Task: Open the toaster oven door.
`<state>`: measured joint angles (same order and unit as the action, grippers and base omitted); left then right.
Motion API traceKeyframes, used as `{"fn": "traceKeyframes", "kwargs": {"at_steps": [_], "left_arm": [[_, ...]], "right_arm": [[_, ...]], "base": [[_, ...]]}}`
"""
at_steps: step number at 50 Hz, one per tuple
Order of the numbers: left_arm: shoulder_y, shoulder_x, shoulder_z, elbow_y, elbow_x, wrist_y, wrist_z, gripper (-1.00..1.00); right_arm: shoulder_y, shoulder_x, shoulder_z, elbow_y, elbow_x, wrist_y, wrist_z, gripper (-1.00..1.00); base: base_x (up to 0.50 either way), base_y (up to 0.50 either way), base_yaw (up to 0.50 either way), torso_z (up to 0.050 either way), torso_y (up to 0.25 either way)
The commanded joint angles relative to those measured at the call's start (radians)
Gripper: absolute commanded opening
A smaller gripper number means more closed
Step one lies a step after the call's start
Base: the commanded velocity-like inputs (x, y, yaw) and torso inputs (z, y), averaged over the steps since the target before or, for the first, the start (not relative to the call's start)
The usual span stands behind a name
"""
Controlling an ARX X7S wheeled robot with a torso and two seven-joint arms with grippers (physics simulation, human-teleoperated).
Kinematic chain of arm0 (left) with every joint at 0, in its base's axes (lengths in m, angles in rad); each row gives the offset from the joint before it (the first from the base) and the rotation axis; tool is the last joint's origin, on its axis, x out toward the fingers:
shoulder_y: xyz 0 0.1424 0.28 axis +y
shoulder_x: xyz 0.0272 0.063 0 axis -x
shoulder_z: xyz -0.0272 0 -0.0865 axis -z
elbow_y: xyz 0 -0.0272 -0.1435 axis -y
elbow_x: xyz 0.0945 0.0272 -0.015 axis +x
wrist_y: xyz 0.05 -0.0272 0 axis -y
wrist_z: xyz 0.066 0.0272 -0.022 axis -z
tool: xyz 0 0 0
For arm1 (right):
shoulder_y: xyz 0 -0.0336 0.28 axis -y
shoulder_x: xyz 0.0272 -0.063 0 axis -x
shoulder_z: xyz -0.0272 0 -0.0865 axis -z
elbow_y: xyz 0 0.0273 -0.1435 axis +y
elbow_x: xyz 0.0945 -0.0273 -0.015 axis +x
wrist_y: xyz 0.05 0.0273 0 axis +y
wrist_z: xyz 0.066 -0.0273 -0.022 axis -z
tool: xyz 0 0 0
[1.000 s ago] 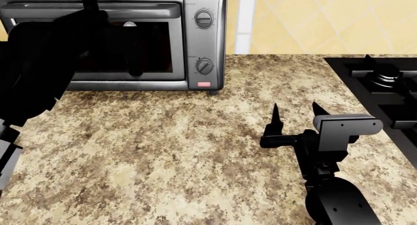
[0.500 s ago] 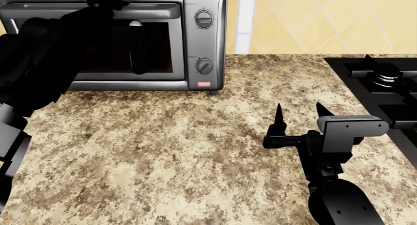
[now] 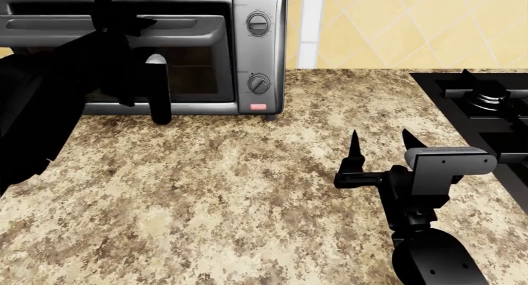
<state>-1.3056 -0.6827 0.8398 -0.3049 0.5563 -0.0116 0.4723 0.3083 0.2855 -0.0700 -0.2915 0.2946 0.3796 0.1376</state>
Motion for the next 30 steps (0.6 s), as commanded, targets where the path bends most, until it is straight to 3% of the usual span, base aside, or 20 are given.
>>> {"fn": "traceKeyframes", "kwargs": {"at_steps": [1,30], "left_arm": [[0.124,-0.137,-0.036,0.274,-0.052,-0.1,0.027,-1.0],[0.449,-0.394,-0.142,0.711,-0.126,-0.281,-0.055,-1.0]], "right_arm": [[0.001,0.006,-0.003,-0.01,0.006,0.003,0.004,1.0],[0.008,0.006,-0.024,0.015,0.008,-0.018,0.004,1.0]], "base": [[0.0,0.0,0.0,0.0,0.0],[0.0,0.0,0.0,0.0,0.003]]}}
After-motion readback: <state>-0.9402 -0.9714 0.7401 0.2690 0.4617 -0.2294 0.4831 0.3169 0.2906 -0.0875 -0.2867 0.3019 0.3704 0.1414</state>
